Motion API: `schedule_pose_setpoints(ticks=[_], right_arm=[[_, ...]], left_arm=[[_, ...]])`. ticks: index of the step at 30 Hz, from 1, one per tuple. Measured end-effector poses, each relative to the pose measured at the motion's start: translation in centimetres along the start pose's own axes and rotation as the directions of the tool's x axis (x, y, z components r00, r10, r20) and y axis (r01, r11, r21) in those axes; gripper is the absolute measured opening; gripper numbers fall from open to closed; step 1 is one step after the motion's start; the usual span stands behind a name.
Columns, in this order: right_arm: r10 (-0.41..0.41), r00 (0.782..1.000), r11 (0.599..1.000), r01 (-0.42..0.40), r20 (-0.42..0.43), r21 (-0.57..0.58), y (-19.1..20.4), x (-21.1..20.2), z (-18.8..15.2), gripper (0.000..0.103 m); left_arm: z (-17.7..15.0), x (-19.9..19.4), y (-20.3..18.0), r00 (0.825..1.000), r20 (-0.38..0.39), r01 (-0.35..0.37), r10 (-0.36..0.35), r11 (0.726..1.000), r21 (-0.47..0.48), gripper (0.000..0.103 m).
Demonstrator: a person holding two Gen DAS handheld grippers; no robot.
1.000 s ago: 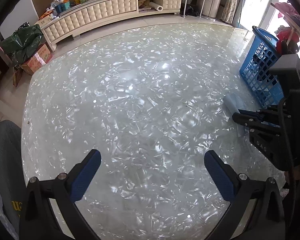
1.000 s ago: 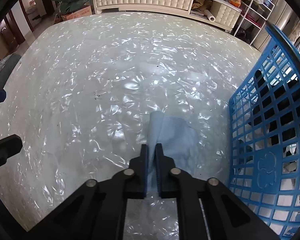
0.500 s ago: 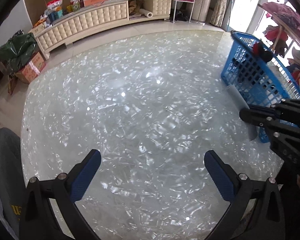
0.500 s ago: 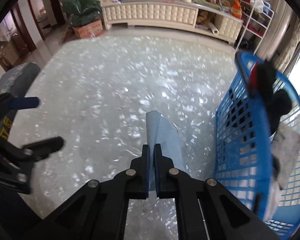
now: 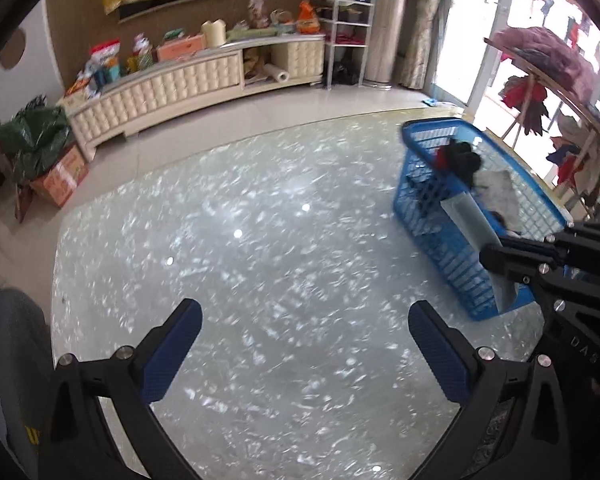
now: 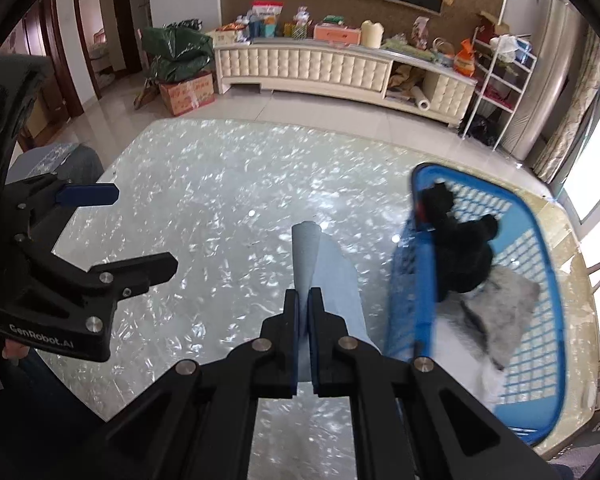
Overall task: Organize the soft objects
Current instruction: 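Carry the light blue cloth over the blue basket with the right gripper, then lower the light blue cloth into the basket and open the right gripper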
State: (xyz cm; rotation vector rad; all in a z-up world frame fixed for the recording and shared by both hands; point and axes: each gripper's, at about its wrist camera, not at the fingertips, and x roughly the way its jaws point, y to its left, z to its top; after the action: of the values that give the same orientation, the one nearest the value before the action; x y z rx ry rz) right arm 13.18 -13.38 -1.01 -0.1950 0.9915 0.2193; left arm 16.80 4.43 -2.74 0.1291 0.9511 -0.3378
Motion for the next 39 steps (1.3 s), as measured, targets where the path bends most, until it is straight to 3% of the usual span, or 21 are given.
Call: schedule_pose_setpoints(ticks=[4, 10, 20, 27, 39], right_arm=[[-0.022, 0.999, 1.0, 0.022, 0.024, 0.015, -1.4, -0.7, -0.4, 0.004], [-0.053, 0.998, 0.998, 0.051, 0.046, 0.045, -3.2, -1.4, -1.3, 0.004], [-0.164, 0.985, 0.981, 0.158, 0.051, 0.109, -7.4, -2.2, -1.8, 0.004], [-0.22, 0.975, 0.965, 0.222, -0.035, 0.14, -10.3, 0.8, -2.0, 0.004], [-0.233, 0.96, 0.959, 0.253, -0.155, 0.125, -12.4, 5.8, -2.0, 0.004]], left_arm=[[0.5, -0.1, -2.7, 1.0, 0.022, 0.011, -0.012, 0.998, 0.06, 0.103], [1.4, -0.7, -6.1, 0.995, 0.046, 0.083, -0.089, 0.989, 0.121, 0.103], [2.4, -0.9, -9.3, 0.985, 0.079, 0.144, -0.156, 0.98, 0.141, 0.103], [2.4, 0.4, -9.9, 0.986, 0.064, 0.139, -0.151, 0.978, 0.154, 0.103], [2.4, 2.0, -9.5, 0.991, 0.029, 0.128, -0.134, 0.982, 0.139, 0.103]])
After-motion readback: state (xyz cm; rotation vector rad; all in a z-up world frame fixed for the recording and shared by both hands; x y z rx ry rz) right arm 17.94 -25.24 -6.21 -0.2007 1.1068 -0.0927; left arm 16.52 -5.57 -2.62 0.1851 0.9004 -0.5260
